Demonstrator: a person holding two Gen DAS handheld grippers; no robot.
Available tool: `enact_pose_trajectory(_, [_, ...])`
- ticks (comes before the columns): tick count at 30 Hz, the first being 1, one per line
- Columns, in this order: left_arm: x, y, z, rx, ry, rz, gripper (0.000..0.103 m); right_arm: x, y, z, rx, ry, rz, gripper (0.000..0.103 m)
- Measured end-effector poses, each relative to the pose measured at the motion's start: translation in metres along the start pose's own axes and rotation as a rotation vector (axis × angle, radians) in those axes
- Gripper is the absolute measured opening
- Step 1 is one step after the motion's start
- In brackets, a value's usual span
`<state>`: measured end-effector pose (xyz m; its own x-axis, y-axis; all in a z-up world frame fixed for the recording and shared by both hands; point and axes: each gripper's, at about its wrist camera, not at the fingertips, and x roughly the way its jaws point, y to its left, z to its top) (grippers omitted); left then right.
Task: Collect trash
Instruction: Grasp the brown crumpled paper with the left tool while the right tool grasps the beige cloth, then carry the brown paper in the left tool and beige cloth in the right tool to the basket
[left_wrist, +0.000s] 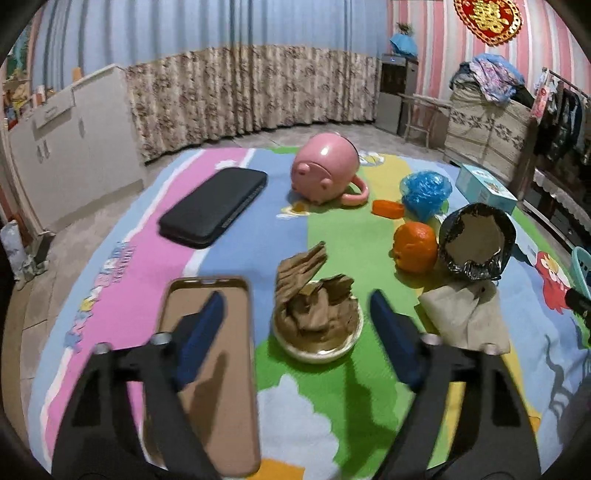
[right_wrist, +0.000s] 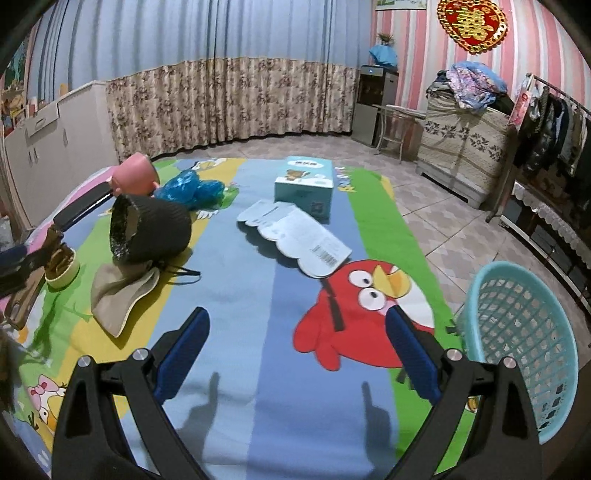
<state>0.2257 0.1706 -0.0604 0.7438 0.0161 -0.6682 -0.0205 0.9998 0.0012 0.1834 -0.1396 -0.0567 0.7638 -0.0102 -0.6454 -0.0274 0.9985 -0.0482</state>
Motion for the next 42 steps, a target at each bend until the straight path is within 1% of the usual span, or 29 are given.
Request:
enact_pose_trajectory(2, [0.007, -0.001, 0.002, 0.002, 0.022, -0.018, 0.055, 0.003, 0.007, 0.0, -0.01, 0.008, 0.01, 0.094])
enact_pose_trajectory(3, [0.011, -0.002, 0.003, 0.004, 0.034, -0.031, 0.051, 0.004, 0.01, 0.0, -0.011, 0.013, 0.017, 0.094])
enact_pose_trajectory(5, [0.013, -0.002, 0.003, 0.008, 0.04, -0.042, 0.031, 0.007, 0.018, 0.001, -0.003, 0.025, 0.04, 0.094])
enact_pose_trajectory(8, [0.012, -0.002, 0.004, 0.006, 0.026, -0.052, 0.03, 0.011, 0.034, 0.003, 0.007, 0.045, 0.052, 0.094])
enact_pose_trajectory(10, [0.008, 0.0, 0.003, 0.0, 0.01, -0.055, 0.029, 0.014, 0.048, 0.003, -0.011, 0.054, 0.065, 0.094])
enact_pose_trajectory(14, [-0.009, 0.005, 0.004, 0.01, -0.045, -0.031, 0.029, 0.015, 0.071, 0.001, -0.064, 0.06, 0.073, 0.094])
enact_pose_trajectory(18, [-0.029, 0.019, 0.006, 0.023, -0.099, 0.032, 0.029, 0.017, 0.083, 0.001, -0.071, 0.068, 0.091, 0.094])
enact_pose_trajectory(23, [-0.046, 0.049, -0.003, -0.023, -0.113, 0.059, 0.029, 0.025, 0.094, 0.005, -0.073, 0.082, 0.115, 0.094])
enact_pose_trajectory(26, [-0.048, 0.062, -0.011, -0.04, -0.095, 0.07, 0.029, 0.035, 0.101, 0.008, -0.049, 0.11, 0.156, 0.093])
enact_pose_trajectory(28, [-0.048, 0.068, -0.017, -0.043, -0.082, 0.08, 0.029, 0.044, 0.106, 0.009, -0.038, 0.143, 0.179, 0.088])
enact_pose_trajectory(30, [-0.048, 0.074, -0.022, -0.047, -0.071, 0.083, 0.029, 0.053, 0.11, 0.008, -0.034, 0.18, 0.205, 0.076])
enact_pose_trajectory(32, [-0.05, 0.077, -0.027, -0.054, -0.063, 0.075, 0.029, 0.057, 0.113, 0.007, -0.025, 0.203, 0.238, 0.068])
enact_pose_trajectory(33, [-0.051, 0.078, -0.028, -0.054, -0.063, 0.075, 0.029, 0.056, 0.114, 0.007, -0.028, 0.201, 0.245, 0.058])
enact_pose_trajectory(34, [-0.053, 0.078, -0.03, -0.055, -0.064, 0.076, 0.029, 0.055, 0.117, 0.007, -0.036, 0.2, 0.276, 0.051])
enact_pose_trajectory(35, [-0.054, 0.078, -0.03, -0.057, -0.064, 0.074, 0.029, 0.054, 0.119, 0.006, -0.037, 0.2, 0.301, 0.036])
enact_pose_trajectory(36, [-0.053, 0.078, -0.031, -0.058, -0.063, 0.071, 0.029, 0.053, 0.12, 0.005, -0.038, 0.199, 0.32, 0.025])
enact_pose_trajectory(37, [-0.054, 0.078, -0.032, -0.058, -0.063, 0.07, 0.029, 0.051, 0.123, 0.004, -0.043, 0.196, 0.33, 0.021])
enact_pose_trajectory(38, [-0.056, 0.077, -0.032, -0.057, -0.066, 0.07, 0.029, 0.049, 0.124, 0.003, -0.047, 0.19, 0.334, 0.014])
enact_pose_trajectory(39, [-0.059, 0.077, -0.032, -0.056, -0.069, 0.07, 0.029, 0.046, 0.123, 0.003, -0.044, 0.183, 0.341, 0.009])
enact_pose_trajectory(42, [-0.07, 0.07, -0.032, -0.045, -0.085, 0.067, 0.029, 0.037, 0.113, 0.003, -0.024, 0.161, 0.354, 0.005])
